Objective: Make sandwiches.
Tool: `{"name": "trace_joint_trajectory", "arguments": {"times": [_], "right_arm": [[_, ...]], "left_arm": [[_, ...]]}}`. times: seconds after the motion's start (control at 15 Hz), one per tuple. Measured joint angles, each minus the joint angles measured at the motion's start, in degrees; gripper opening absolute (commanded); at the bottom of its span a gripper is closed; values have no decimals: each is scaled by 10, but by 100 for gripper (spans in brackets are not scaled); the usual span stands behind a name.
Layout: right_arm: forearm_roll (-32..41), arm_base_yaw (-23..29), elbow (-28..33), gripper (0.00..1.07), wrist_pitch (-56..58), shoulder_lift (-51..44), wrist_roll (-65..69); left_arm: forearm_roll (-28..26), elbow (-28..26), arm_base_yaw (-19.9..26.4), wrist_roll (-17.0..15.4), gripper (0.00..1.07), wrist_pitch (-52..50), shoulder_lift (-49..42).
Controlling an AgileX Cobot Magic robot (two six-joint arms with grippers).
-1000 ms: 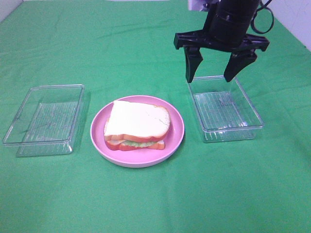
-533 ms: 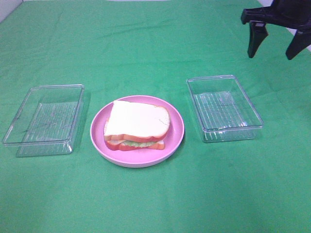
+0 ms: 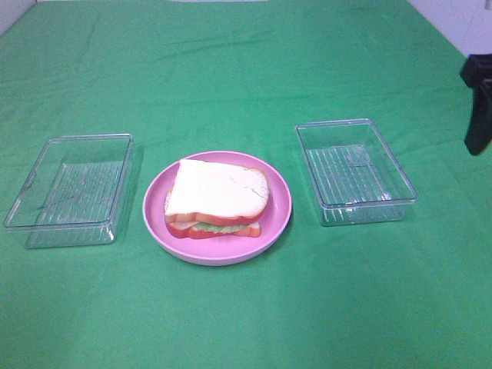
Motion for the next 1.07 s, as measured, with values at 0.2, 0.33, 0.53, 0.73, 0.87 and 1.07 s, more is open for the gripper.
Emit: {"name": "trace_joint_trajectory", "arguments": {"times": [0.2,0.33,0.53,0.73,0.87,1.07], "right_arm": [[2,0,135,77,1,-171,1],[1,0,230,77,2,-370,1],[-17,0,284,77,-18,-534,1],[-32,0,326,77,-48,-678,1],[-39,0,373,77,-66,-810,1],[-38,0,407,77,-61,-824,-1]], "left_arm": [[0,0,0,0,98,0,0],[0,0,0,0,98,0,0],[0,0,0,0,98,0,0],[0,0,0,0,98,0,0],[0,0,0,0,98,0,0],[0,0,0,0,98,0,0]]}}
